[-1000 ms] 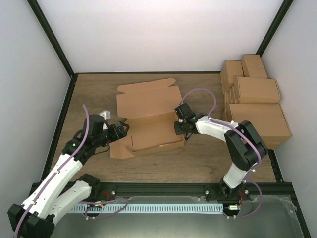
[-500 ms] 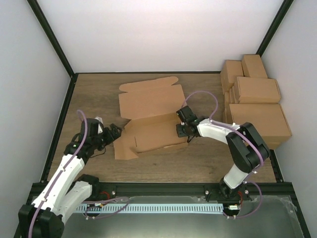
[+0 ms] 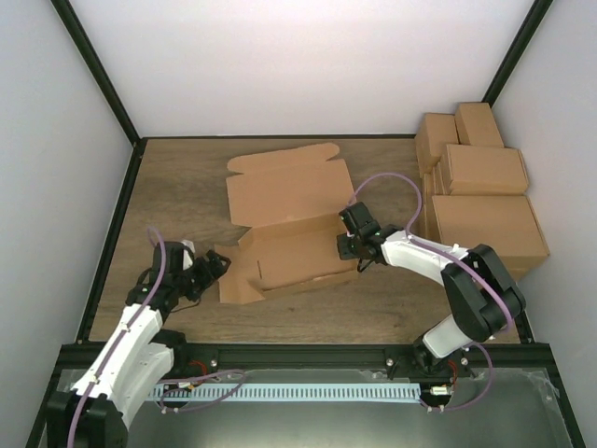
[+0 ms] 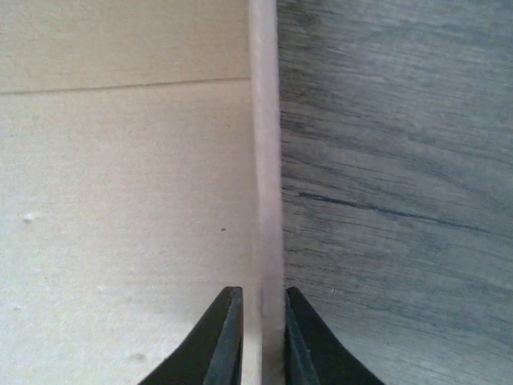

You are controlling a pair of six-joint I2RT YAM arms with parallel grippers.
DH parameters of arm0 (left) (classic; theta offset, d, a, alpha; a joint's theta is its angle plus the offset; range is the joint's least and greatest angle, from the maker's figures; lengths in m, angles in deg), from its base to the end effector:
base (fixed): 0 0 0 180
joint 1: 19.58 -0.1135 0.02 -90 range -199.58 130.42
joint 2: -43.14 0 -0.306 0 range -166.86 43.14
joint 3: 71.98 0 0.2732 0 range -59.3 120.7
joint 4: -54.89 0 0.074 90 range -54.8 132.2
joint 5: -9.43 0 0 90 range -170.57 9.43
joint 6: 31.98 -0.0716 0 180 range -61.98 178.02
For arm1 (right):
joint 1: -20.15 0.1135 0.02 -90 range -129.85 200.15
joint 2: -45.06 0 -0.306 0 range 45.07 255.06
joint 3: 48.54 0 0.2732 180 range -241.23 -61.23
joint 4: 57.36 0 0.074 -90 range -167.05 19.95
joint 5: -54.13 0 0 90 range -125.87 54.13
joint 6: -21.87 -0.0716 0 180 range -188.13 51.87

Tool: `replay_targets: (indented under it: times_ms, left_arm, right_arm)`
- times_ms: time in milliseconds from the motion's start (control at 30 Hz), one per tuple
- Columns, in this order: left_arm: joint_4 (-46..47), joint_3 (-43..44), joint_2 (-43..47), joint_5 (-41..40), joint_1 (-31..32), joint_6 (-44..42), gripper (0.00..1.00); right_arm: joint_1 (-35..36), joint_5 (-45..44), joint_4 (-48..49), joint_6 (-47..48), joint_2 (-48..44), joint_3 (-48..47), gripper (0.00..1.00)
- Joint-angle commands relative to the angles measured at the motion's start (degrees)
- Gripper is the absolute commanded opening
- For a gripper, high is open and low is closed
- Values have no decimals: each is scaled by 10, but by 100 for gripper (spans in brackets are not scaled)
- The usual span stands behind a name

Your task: Fold the paper box

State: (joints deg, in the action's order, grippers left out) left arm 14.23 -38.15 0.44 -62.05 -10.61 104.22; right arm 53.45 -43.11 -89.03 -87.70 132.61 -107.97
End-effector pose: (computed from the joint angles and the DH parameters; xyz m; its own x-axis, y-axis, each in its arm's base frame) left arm 0.1517 -0.0470 0.1709 -0.7738 -0.5707 -0.2748 -0.2991 0.7116 -0.6357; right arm 0.2731 0.1686 0.1651 -0.8452 -0.1577 -0.5106 -0.2213 0.9730 0.0659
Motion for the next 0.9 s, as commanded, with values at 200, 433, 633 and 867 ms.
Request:
replay_targets:
  times_ms: [200, 433, 633, 867]
  left_arm:
    - [104, -53, 2, 89, -4, 15, 84]
    - [122, -47, -60, 93, -4, -6, 84]
    - [156, -49, -85, 103, -4, -5, 82]
    - [206, -38, -70, 136, -1, 3, 81]
  right_arm:
    - [-1, 28, 20, 1, 7, -14, 21]
    - [-1, 30, 17, 5, 7, -13, 31]
    - [0, 32, 15, 9, 7, -12, 32]
    - [4, 39, 10, 14, -2, -9, 41]
